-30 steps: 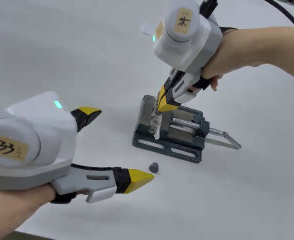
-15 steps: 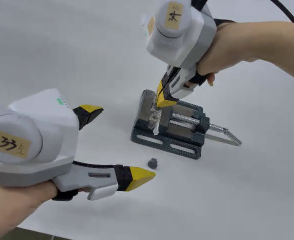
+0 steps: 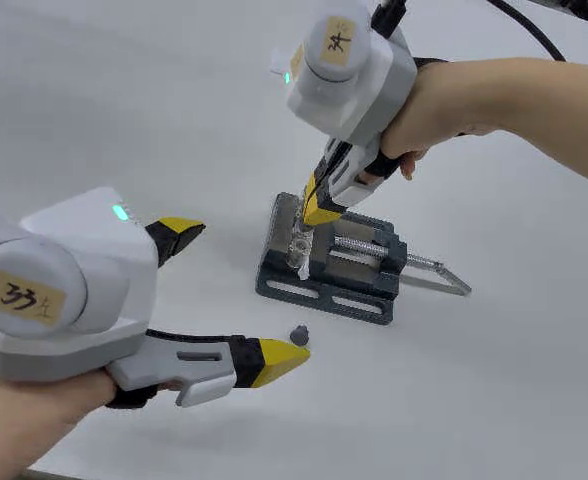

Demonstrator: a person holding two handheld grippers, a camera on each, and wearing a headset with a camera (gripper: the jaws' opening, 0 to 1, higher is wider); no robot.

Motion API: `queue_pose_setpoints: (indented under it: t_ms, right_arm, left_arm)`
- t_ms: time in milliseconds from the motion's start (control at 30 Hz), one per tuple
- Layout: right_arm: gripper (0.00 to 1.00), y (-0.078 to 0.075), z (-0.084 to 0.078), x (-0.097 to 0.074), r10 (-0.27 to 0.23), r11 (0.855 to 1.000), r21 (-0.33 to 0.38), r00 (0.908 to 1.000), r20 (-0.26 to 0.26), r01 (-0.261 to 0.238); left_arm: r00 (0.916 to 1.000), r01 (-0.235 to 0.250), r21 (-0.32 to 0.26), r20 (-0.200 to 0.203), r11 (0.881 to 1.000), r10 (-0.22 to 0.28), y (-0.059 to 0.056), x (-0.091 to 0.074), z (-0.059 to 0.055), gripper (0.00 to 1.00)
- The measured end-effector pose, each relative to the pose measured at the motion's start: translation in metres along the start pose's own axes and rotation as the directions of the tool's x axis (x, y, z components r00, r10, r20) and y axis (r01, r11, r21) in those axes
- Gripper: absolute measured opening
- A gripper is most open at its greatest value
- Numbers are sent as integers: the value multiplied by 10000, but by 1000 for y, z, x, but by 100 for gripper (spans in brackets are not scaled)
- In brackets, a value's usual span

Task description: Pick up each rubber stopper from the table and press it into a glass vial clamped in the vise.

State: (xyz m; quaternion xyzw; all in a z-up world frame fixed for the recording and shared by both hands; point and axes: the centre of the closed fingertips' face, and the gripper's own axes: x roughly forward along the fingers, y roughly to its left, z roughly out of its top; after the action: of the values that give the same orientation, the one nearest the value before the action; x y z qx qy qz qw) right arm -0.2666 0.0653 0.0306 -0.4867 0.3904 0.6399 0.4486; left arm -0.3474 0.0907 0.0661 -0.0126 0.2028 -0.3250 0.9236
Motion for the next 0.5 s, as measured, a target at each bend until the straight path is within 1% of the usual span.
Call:
queue_pose_setpoints:
  t_ms: [200, 433, 500]
  right_arm:
    - [0, -4, 1, 0, -237, 9997, 34, 9991, 358, 236]
    - [0, -2, 1, 0, -352, 9993, -139, 9988, 342, 357]
    - [0, -4, 1, -1, -433, 9988, -225, 9984, 369, 442]
  left_arm:
    - [10000, -64, 24, 38, 10000, 64, 2, -3, -1, 90]
    - [10000, -95, 36, 11, 9999, 95, 3, -5, -3, 91]
    - [10000, -97, 55, 19, 9999, 97, 4, -6, -3, 91]
